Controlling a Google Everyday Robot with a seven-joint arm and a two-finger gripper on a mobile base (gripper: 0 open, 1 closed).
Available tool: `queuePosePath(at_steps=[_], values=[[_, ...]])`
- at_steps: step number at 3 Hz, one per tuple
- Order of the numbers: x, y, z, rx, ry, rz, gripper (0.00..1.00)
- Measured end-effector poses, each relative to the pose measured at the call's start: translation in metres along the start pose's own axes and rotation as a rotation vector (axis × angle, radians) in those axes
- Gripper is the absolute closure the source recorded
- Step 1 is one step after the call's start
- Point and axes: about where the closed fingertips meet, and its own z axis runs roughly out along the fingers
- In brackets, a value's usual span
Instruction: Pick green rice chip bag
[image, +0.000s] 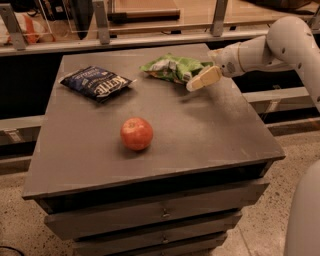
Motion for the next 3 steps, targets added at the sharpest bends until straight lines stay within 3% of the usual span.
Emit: queuePosePath(at_steps=[1,3], values=[[-0.0007,0.0023,0.0019,-0.021,-0.007,-0.01,0.14],[-0.0025,0.0062,-0.001,-0.028,-0.013,-0.033,0.61]])
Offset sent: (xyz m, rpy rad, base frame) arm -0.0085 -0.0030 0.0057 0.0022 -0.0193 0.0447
